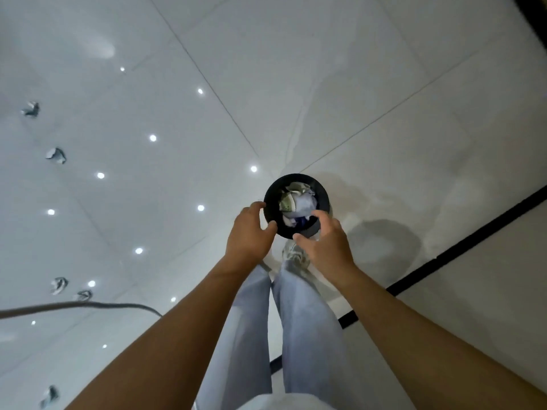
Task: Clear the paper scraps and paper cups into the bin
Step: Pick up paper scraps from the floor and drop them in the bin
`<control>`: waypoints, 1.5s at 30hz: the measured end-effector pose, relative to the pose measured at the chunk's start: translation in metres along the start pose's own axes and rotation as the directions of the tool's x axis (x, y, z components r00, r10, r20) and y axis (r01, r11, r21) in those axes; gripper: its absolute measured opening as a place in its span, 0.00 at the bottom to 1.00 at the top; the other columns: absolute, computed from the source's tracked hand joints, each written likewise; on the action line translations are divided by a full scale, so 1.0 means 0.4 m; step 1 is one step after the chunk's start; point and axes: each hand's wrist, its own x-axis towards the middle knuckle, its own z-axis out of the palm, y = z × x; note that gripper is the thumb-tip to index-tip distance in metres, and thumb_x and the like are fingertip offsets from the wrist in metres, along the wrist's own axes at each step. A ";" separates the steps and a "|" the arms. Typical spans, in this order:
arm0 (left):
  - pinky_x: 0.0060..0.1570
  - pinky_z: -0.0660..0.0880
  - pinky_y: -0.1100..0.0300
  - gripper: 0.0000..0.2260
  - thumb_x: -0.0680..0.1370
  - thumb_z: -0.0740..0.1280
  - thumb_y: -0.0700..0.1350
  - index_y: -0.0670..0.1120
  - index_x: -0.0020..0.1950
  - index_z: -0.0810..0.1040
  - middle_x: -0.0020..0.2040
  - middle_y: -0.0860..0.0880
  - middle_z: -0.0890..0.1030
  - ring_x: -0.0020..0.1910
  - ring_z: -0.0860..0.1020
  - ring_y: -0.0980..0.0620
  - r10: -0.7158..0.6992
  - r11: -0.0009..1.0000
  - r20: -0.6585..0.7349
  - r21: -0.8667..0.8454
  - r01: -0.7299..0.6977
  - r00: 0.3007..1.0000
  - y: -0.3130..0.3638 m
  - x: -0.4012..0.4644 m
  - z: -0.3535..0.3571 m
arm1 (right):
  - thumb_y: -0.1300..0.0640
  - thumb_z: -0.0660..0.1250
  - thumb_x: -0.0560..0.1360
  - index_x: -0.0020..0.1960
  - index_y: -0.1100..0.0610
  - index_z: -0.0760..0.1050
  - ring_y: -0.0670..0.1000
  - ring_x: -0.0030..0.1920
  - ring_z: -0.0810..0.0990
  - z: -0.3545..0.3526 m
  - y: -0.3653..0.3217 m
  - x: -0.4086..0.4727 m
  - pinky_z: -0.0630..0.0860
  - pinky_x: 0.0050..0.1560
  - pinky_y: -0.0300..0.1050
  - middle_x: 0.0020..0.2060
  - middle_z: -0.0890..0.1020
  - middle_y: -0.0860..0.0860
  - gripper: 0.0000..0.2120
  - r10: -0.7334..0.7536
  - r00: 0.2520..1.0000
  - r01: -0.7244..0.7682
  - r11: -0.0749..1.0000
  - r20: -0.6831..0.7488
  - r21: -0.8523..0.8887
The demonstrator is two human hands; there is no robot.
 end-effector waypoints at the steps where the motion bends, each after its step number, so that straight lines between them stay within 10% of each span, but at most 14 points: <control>1: 0.59 0.67 0.60 0.22 0.78 0.65 0.47 0.47 0.71 0.67 0.66 0.45 0.73 0.65 0.71 0.48 -0.009 1.000 -0.013 -0.006 0.009 1.000 -0.012 -0.024 -0.022 | 0.54 0.72 0.74 0.69 0.55 0.67 0.55 0.63 0.73 0.008 -0.028 -0.019 0.72 0.57 0.41 0.65 0.71 0.57 0.27 -0.036 0.999 0.036 0.999 0.012 -0.004; 8: 0.60 0.67 0.59 0.21 0.78 0.64 0.48 0.47 0.70 0.68 0.67 0.46 0.72 0.66 0.70 0.49 -0.171 0.975 -0.090 -0.156 0.156 0.981 -0.143 -0.183 -0.145 | 0.53 0.72 0.73 0.72 0.56 0.64 0.54 0.68 0.69 0.100 -0.204 -0.127 0.67 0.66 0.44 0.69 0.68 0.55 0.31 -0.160 0.977 0.177 0.976 0.138 -0.128; 20: 0.62 0.66 0.60 0.19 0.78 0.64 0.47 0.46 0.69 0.69 0.65 0.46 0.73 0.66 0.70 0.50 -0.454 0.798 -0.166 -0.513 0.317 0.875 -0.662 -0.462 -0.362 | 0.49 0.69 0.74 0.72 0.50 0.62 0.52 0.66 0.70 0.597 -0.425 -0.362 0.66 0.55 0.39 0.68 0.68 0.52 0.30 -0.254 0.877 0.414 0.830 0.407 -0.375; 32: 0.60 0.67 0.60 0.18 0.78 0.64 0.45 0.45 0.67 0.70 0.64 0.45 0.74 0.63 0.71 0.49 -0.716 0.565 -0.182 -0.717 0.407 0.674 -1.263 -0.747 -0.503 | 0.48 0.71 0.73 0.71 0.49 0.63 0.51 0.66 0.71 1.227 -0.515 -0.657 0.65 0.56 0.37 0.66 0.71 0.51 0.30 -0.227 0.750 0.561 0.715 0.622 -0.417; 45: 0.53 0.65 0.65 0.16 0.78 0.65 0.44 0.46 0.65 0.71 0.64 0.47 0.74 0.61 0.73 0.51 -0.873 0.231 -0.051 -0.919 0.320 0.484 -1.517 -0.775 -0.604 | 0.51 0.71 0.73 0.71 0.53 0.66 0.49 0.61 0.71 1.592 -0.698 -0.732 0.58 0.54 0.29 0.64 0.73 0.53 0.30 -0.207 0.619 0.718 0.540 0.758 -0.439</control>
